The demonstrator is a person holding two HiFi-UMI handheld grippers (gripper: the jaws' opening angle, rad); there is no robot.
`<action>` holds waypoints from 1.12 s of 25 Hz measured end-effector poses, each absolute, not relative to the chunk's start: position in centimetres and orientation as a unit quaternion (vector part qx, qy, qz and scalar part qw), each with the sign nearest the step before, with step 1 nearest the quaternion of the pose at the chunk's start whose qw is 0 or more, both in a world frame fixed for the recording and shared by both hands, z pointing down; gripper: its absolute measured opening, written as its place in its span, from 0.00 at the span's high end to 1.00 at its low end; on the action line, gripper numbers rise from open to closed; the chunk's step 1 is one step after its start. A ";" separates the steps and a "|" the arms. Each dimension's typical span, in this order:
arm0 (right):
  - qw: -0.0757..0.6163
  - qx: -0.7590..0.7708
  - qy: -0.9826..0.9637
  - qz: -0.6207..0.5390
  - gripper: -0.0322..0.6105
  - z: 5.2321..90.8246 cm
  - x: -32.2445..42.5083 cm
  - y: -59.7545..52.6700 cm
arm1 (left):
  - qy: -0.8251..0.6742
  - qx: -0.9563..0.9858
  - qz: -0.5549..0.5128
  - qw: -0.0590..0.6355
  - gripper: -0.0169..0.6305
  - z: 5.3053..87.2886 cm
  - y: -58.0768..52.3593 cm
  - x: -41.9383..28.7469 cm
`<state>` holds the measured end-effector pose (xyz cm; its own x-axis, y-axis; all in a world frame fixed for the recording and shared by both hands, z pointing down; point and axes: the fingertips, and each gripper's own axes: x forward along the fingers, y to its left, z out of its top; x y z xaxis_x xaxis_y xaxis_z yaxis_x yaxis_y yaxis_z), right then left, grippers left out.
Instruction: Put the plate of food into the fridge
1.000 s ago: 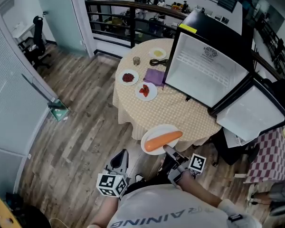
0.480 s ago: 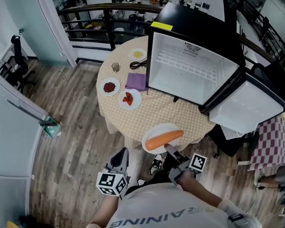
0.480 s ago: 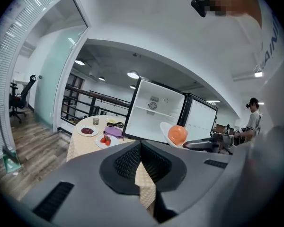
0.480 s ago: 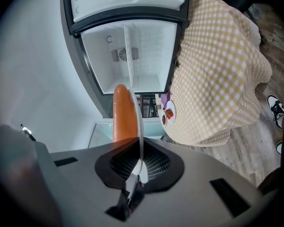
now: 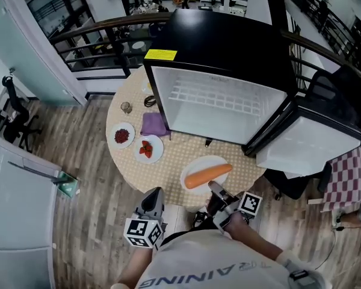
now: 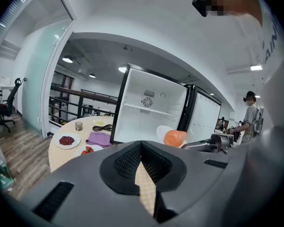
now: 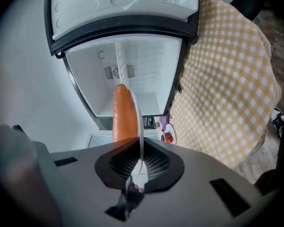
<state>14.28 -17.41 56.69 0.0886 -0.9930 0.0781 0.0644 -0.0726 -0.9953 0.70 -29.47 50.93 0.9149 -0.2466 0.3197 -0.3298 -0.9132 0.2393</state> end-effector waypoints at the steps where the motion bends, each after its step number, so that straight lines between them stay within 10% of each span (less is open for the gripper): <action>1: 0.518 -0.524 0.441 -0.513 0.90 57.0 14.7 -17.6 | -0.149 0.968 0.142 0.144 0.96 51.0 -29.7 1.4; 28: 0.571 -0.608 0.304 -0.461 0.90 61.8 26.9 -25.2 | -0.097 0.971 0.159 0.150 0.96 52.6 -35.9 6.4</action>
<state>26.91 -25.18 61.82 0.3911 -0.8954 0.2128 0.1564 -0.1632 -0.9741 6.42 -35.90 52.58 0.9305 -0.1403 0.3384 -0.2356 -0.9365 0.2596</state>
